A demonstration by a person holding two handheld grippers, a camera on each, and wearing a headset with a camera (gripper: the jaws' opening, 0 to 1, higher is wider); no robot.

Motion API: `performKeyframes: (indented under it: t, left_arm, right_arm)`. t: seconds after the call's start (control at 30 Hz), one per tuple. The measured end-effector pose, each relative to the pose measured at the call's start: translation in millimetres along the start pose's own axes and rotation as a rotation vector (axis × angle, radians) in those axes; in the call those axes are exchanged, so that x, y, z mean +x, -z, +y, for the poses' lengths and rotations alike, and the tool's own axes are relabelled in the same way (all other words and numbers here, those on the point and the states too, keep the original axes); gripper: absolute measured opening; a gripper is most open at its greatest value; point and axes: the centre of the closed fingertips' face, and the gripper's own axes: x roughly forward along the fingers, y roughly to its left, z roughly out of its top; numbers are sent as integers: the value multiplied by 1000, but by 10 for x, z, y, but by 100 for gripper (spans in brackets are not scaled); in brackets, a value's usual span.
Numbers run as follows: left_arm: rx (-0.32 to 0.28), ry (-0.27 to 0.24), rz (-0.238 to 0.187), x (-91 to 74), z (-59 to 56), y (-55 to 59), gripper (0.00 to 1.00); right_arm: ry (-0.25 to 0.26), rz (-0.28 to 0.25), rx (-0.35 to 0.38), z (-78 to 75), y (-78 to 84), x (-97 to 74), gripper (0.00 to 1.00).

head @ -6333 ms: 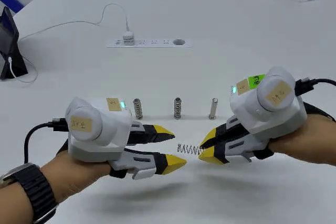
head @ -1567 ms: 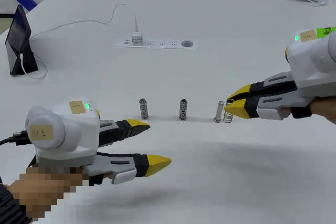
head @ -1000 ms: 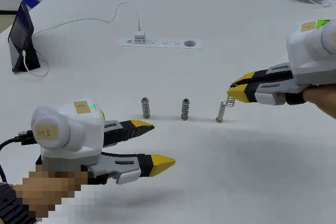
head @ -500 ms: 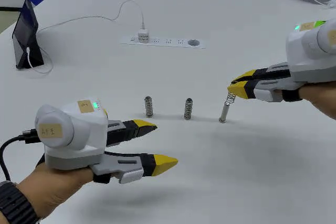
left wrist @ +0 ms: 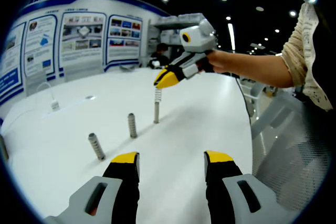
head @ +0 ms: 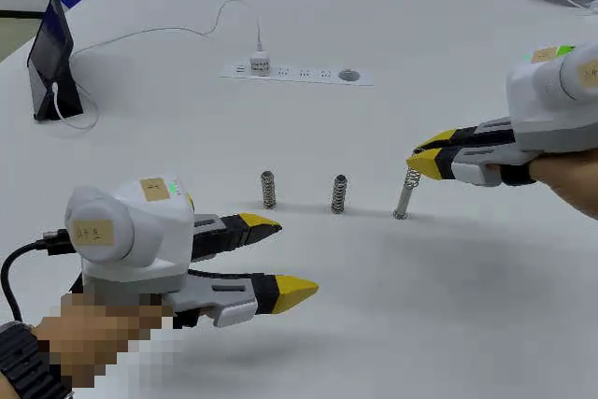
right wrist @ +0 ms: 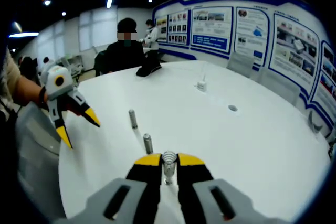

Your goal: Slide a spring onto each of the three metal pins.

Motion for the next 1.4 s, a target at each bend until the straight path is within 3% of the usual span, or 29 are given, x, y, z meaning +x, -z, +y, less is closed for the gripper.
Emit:
performKeyframes:
  t: [1.4]
  left_arm:
    - [-10,-11,14,-16,17,40,49]
  right_arm:
    - [-6,35,53,-7,353,251,12]
